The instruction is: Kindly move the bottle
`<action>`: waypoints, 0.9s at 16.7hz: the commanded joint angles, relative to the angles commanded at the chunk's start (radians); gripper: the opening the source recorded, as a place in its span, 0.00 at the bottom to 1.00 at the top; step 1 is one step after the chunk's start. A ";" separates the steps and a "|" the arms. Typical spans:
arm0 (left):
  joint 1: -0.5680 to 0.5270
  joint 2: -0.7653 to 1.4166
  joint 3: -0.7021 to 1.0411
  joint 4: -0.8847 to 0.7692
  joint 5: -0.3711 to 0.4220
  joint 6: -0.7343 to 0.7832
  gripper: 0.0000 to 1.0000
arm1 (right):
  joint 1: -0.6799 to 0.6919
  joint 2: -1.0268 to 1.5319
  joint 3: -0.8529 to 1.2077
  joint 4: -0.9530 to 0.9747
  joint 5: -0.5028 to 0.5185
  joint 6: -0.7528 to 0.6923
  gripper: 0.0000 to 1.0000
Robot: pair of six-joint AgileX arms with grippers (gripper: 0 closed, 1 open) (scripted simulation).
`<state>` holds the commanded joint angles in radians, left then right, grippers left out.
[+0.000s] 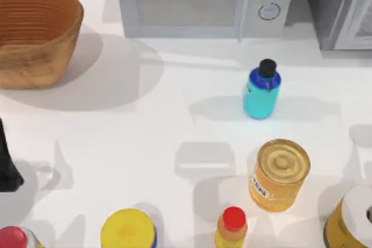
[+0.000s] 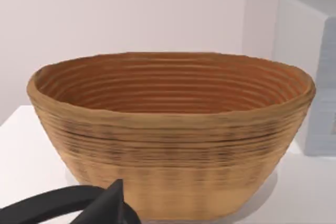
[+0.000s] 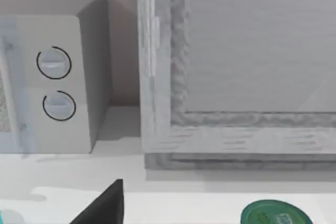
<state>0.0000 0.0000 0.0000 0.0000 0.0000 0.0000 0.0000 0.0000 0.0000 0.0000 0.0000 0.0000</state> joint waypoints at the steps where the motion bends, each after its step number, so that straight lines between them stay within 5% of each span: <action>1: 0.000 0.000 0.000 0.000 0.000 0.000 1.00 | 0.000 0.000 0.000 0.000 0.000 0.000 1.00; 7: -0.078 0.157 0.083 0.074 0.006 0.003 1.00 | 0.000 0.000 0.000 0.000 0.000 0.000 1.00; 15: -0.360 0.876 0.391 0.347 0.024 0.015 1.00 | 0.000 0.000 0.000 0.000 0.000 0.000 1.00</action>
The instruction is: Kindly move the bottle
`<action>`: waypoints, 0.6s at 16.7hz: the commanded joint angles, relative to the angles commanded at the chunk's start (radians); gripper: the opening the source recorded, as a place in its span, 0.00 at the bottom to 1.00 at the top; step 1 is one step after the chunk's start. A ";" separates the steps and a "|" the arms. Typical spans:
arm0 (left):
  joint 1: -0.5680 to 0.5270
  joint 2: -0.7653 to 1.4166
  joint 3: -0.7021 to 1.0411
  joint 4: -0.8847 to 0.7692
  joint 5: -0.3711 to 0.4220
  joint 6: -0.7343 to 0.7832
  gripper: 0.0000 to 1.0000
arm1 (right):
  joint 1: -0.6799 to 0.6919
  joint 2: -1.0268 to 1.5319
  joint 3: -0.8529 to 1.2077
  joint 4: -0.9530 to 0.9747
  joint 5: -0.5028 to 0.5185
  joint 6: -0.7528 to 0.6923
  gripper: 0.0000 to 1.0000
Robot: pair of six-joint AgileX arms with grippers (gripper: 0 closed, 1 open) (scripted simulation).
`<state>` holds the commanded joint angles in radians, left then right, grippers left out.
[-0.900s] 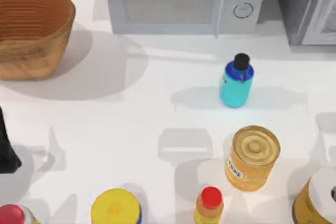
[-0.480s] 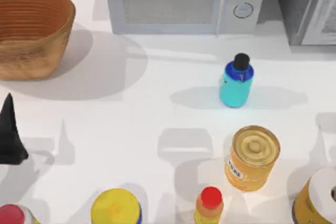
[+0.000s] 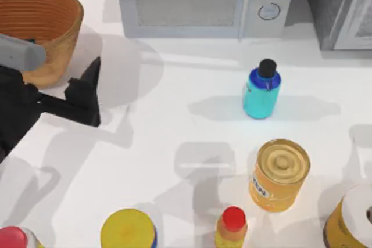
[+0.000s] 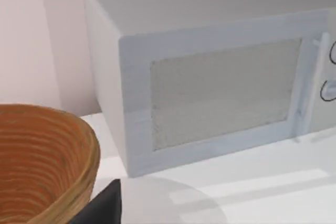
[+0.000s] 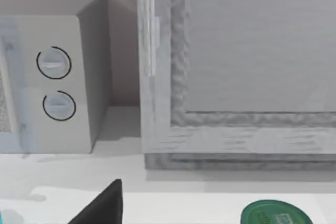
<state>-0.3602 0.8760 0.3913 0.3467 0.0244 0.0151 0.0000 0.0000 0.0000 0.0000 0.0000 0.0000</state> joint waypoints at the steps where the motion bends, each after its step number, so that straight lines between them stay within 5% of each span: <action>1: -0.040 0.109 0.044 0.039 0.002 0.002 1.00 | 0.000 0.000 0.000 0.000 0.000 0.000 1.00; 10: -0.341 0.930 0.376 0.330 0.023 0.014 1.00 | 0.000 0.000 0.000 0.000 0.000 0.000 1.00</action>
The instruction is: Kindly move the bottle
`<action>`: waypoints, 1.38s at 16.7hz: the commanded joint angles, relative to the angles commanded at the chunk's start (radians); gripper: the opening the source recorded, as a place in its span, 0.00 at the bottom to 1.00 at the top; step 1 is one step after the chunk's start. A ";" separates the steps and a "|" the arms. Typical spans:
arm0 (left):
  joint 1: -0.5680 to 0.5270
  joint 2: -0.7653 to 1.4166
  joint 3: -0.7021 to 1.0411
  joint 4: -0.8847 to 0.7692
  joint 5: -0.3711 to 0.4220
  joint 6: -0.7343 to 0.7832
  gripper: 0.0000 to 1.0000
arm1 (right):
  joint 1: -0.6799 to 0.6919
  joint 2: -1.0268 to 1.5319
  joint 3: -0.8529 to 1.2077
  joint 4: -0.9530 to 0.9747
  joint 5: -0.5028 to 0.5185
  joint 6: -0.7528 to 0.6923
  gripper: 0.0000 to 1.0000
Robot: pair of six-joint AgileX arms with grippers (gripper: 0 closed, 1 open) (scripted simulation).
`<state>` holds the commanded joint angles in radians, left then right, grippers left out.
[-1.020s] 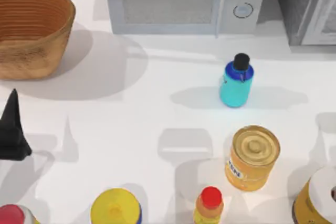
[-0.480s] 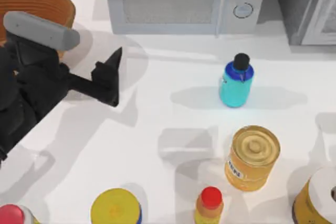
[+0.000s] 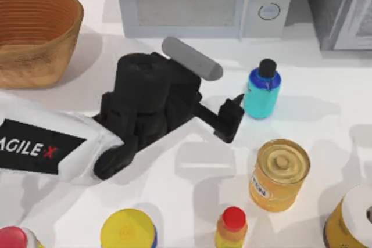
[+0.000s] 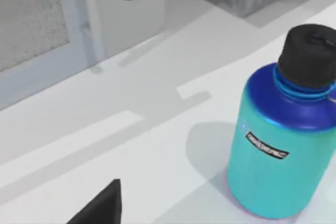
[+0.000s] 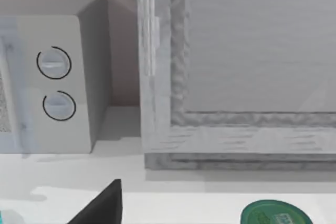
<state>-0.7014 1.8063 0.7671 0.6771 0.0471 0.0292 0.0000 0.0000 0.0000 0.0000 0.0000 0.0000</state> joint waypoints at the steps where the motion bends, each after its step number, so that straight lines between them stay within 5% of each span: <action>1: -0.020 0.052 0.021 0.019 0.001 0.001 1.00 | 0.000 0.000 0.000 0.000 0.000 0.000 1.00; 11: -0.044 0.156 0.070 0.052 0.018 0.008 1.00 | 0.000 0.000 0.000 0.000 0.000 0.000 1.00; 15: 0.001 0.270 0.208 0.032 0.049 0.021 1.00 | 0.000 0.000 0.000 0.000 0.000 0.000 1.00; 23: -0.076 0.504 0.479 -0.009 -0.002 -0.003 1.00 | 0.000 0.000 0.000 0.000 0.000 0.000 1.00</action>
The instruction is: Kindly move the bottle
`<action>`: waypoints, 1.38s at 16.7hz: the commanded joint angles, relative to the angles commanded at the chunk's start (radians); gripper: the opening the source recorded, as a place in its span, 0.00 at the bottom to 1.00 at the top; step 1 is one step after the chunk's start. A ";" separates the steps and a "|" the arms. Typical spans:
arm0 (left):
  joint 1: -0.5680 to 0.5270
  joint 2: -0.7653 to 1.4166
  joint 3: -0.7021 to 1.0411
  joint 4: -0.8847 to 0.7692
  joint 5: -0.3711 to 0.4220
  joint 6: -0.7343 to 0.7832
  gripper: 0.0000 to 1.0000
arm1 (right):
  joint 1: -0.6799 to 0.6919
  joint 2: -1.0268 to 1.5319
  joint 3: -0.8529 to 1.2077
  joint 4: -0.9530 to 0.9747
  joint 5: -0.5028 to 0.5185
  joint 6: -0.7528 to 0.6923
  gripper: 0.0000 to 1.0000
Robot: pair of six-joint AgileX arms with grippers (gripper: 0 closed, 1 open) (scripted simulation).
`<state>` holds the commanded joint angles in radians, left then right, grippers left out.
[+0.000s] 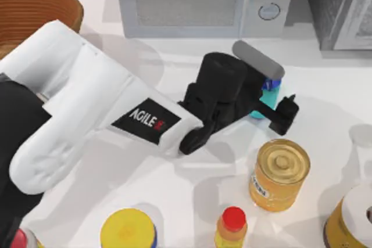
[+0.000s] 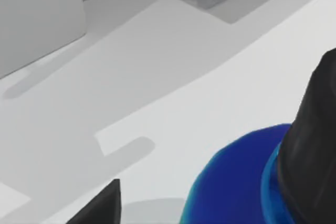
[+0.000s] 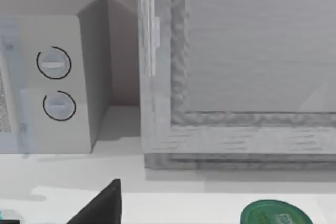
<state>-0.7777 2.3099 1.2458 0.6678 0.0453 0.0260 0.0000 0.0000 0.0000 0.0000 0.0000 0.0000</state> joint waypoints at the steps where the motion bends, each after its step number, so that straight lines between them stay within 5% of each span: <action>1: 0.000 0.006 0.006 -0.003 0.001 0.000 1.00 | 0.000 0.000 0.000 0.000 0.000 0.000 1.00; 4: 0.000 0.006 0.006 -0.003 0.001 0.000 1.00 | 0.000 0.000 0.000 0.000 0.000 0.000 1.00; 17: 0.000 0.006 0.006 -0.003 0.001 0.000 0.02 | 0.000 0.000 0.000 0.000 0.000 0.000 1.00; 23: 0.000 0.006 0.006 -0.003 0.001 0.000 0.00 | 0.000 0.000 0.000 0.000 0.000 0.000 1.00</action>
<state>-0.7782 2.3163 1.2523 0.6652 0.0461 0.0263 0.0000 0.0000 0.0000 0.0000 0.0000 0.0000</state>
